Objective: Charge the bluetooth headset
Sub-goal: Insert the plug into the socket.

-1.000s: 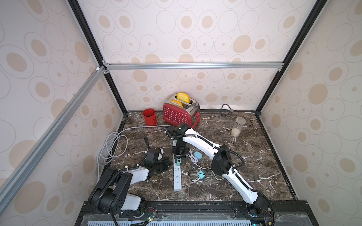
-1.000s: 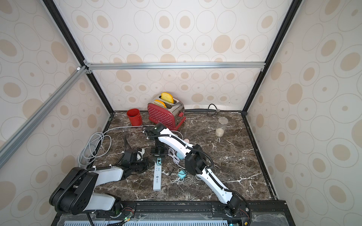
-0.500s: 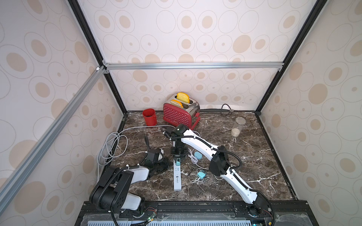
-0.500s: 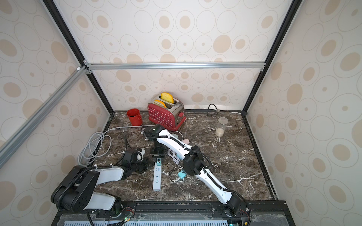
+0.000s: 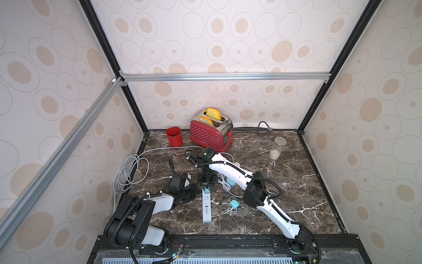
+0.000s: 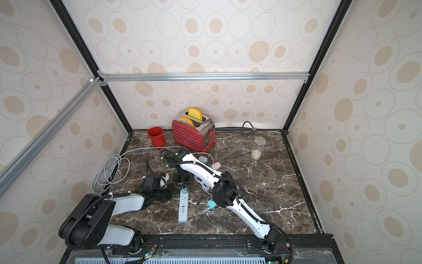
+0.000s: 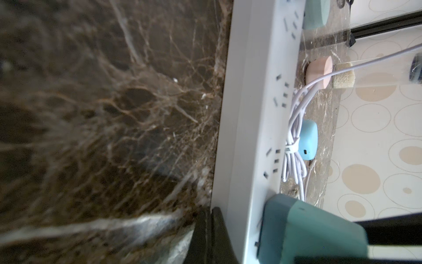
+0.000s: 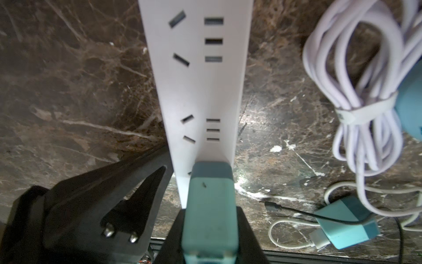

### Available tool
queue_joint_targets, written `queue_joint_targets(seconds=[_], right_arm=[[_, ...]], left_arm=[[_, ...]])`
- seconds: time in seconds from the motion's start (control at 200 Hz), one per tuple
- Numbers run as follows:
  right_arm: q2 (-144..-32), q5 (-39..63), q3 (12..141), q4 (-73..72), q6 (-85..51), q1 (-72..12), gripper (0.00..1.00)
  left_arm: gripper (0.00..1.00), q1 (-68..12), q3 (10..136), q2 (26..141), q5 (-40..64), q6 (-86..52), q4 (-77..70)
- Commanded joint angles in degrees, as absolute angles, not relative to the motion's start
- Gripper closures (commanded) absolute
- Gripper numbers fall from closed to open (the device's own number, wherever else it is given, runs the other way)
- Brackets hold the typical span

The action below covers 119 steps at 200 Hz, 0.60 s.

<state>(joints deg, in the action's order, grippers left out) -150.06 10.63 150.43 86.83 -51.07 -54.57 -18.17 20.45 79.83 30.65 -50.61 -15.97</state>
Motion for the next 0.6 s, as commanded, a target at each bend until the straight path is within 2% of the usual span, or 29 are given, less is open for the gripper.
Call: queue_joint_targets(seconds=[0.0, 0.065, 0.175, 0.235, 0.33, 0.501, 0.591], right_arm=[[-156.8, 5.1, 146.4, 68.0, -49.5, -53.9, 0.79], [-153.9, 3.1, 147.3, 66.8, -48.4, -53.6, 0.70], [-150.0, 2.2, 149.8, 64.9, -46.6, -53.0, 0.63], [-146.9, 0.8, 150.6, 63.5, -44.8, -53.1, 0.52], [-140.9, -1.8, 148.2, 61.3, -42.6, -53.1, 0.43], [-126.9, -2.4, 132.4, 55.8, -40.0, -52.7, 0.36], [-117.1, -4.5, 117.8, 50.4, -39.2, -52.1, 0.35]], left_arm=[[1.00, -18.9, 23.8, 77.2, 31.0, -48.4, -12.8], [0.98, -18.7, 24.8, 75.7, 29.4, -47.7, -10.2], [0.93, -18.7, 27.1, 73.0, 25.3, -45.7, -4.0], [0.90, -18.6, 28.6, 71.7, 23.2, -44.4, -0.5], [0.88, -17.8, 30.1, 70.4, 21.1, -43.6, 3.2], [0.84, -17.1, 32.3, 68.4, 18.6, -43.0, 8.3], [0.81, -17.1, 33.4, 66.7, 16.5, -42.6, 10.7]])
